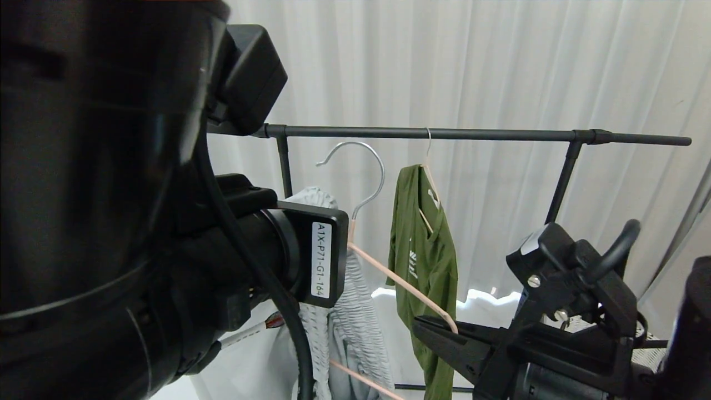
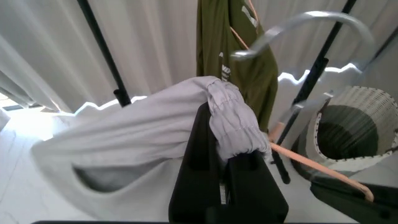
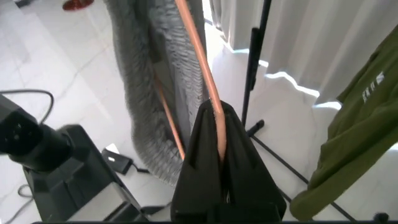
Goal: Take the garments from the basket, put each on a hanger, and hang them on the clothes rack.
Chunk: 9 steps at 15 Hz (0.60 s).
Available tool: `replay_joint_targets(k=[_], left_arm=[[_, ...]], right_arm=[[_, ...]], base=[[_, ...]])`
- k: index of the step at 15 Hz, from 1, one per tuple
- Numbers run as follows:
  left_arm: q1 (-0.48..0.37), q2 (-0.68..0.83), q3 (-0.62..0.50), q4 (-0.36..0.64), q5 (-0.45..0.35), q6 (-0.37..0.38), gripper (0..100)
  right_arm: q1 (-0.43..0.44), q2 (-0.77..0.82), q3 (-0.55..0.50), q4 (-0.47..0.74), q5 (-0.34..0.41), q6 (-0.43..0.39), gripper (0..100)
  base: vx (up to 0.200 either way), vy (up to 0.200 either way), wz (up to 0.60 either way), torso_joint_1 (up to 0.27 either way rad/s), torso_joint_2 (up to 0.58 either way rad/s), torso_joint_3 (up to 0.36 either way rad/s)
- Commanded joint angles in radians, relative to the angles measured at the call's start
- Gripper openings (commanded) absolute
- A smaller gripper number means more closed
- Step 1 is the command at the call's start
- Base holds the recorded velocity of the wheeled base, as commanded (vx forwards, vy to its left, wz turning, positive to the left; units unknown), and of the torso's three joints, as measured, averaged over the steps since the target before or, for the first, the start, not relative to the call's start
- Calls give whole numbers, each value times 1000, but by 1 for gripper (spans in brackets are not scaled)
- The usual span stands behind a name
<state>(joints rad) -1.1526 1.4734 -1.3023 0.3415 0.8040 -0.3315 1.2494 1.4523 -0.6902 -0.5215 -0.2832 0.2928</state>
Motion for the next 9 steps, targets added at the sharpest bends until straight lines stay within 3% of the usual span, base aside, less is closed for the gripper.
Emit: replay_joint_targets(k=[1, 4, 5, 9], left_arm=[[-10, -5, 0, 1, 0, 0, 0], [-12, -13, -2, 1, 1, 5, 0], [-12, -13, -3, 1, 1, 8, 100], [-22, -47, -11, 1, 3, 9, 100]], right_arm=[[2, -10, 3, -15, -4, 0, 0], [5, -24, 5, -29, -27, 0, 0], [10, -27, 6, -43, -33, 0, 0], [13, -59, 24, -118, -34, -6, 0]], base=[[0, 0, 0, 0, 0, 0], [0, 0, 0, 0, 0, 0], [0, 0, 0, 0, 0, 0], [0, 0, 0, 0, 0, 0]])
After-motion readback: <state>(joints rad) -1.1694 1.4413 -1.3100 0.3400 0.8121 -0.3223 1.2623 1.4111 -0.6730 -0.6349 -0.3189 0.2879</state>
